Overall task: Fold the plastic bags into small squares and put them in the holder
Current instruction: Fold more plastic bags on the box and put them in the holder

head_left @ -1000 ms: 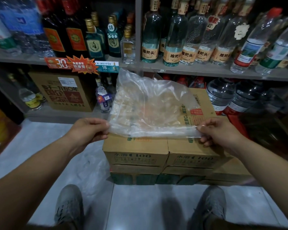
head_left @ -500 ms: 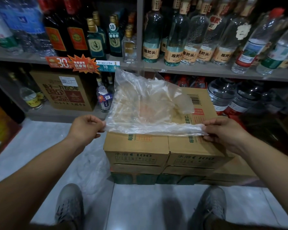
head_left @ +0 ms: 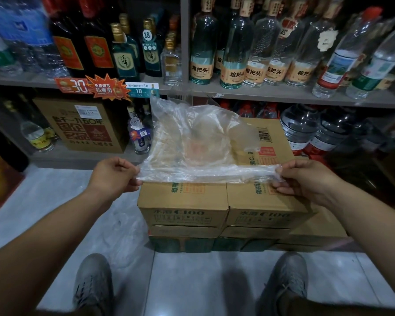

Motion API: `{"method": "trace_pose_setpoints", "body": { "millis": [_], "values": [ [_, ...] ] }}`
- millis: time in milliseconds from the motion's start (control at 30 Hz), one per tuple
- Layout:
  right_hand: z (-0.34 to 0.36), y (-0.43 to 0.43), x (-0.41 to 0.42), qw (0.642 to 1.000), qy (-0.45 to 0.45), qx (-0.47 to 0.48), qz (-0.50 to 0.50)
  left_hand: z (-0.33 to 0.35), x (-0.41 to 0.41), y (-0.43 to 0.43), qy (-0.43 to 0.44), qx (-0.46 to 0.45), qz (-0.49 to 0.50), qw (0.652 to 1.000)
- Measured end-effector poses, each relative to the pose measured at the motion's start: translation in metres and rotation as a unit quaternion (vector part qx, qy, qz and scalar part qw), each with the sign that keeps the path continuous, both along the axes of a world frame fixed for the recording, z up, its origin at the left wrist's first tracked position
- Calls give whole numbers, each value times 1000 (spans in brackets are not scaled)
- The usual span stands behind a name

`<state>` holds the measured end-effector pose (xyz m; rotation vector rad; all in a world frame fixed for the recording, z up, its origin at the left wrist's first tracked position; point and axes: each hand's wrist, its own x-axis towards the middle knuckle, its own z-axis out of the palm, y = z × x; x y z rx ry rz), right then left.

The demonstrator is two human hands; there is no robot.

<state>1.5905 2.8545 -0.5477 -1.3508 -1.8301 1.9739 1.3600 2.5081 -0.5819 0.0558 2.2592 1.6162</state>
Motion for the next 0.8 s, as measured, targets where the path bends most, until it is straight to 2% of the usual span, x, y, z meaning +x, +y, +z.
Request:
{"method": "trace_pose_setpoints", "body": {
  "millis": [333,633,700,800],
  "values": [
    [-4,-14,-5,998,37,54,-14,4,5,0,-2,13,-20,1000],
    [6,-5,0,985,89,-139,-46,5,4,-2,2,-16,-18,1000],
    [8,-5,0,982,91,-156,-55,6,5,-2,4,-19,-15,1000],
    [7,-6,0,986,73,-134,-68,6,5,-2,5,-22,-9,1000]
  ]
}}
